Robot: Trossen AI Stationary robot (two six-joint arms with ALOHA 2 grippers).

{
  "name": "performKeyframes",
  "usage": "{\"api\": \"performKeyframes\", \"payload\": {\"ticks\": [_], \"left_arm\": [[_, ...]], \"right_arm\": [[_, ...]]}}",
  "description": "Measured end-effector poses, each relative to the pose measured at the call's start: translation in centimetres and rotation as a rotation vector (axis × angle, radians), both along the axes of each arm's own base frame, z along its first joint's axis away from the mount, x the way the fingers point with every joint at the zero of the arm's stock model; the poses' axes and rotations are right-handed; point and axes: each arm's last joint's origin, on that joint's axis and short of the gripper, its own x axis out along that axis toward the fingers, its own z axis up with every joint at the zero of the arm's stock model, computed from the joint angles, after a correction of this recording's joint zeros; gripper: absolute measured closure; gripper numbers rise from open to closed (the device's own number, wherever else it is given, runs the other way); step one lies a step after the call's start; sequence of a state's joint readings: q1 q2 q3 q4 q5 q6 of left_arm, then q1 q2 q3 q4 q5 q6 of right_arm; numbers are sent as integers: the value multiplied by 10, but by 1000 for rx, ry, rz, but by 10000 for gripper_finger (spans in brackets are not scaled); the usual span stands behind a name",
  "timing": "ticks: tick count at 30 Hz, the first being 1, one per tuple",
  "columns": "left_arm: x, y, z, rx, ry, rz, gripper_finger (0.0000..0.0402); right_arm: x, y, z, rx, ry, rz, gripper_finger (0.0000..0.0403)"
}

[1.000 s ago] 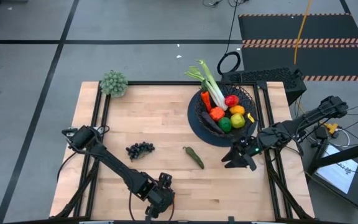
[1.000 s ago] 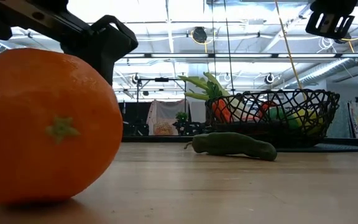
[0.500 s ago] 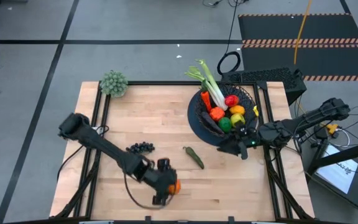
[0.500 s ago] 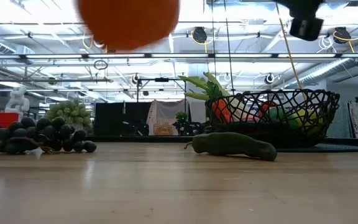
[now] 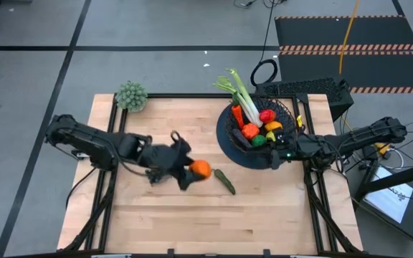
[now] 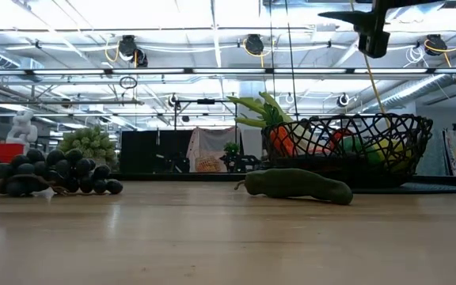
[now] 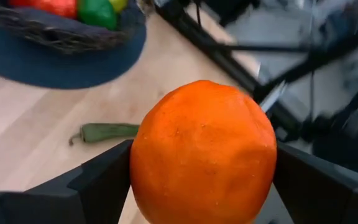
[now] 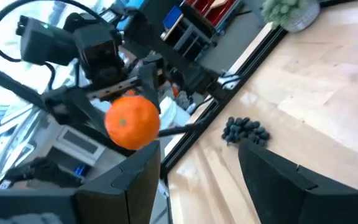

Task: Build produce basket
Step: Put the orange into the black woven basket

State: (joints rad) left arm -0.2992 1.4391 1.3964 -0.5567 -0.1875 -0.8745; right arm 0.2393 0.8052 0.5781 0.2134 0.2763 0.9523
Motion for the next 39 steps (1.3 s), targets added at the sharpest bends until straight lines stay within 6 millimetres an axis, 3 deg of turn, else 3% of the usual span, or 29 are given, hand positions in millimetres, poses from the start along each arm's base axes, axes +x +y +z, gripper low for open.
{"api": "performKeyframes", "payload": {"ticks": [8, 16, 25, 39], "left_arm": [[-5, 24, 24, -445, -101, 212, 54], [3, 25, 36, -547, -222, 197, 53], [5, 33, 34, -453, -224, 182, 53], [8, 53, 34, 115, -275, -25, 53]], "right_arm": [[1, -5, 3, 38, -33, -67, 193], [1, -8, 7, 39, -72, -145, 193], [0, -9, 6, 57, -74, -200, 193], [1, -15, 5, 40, -61, -231, 193]]}}
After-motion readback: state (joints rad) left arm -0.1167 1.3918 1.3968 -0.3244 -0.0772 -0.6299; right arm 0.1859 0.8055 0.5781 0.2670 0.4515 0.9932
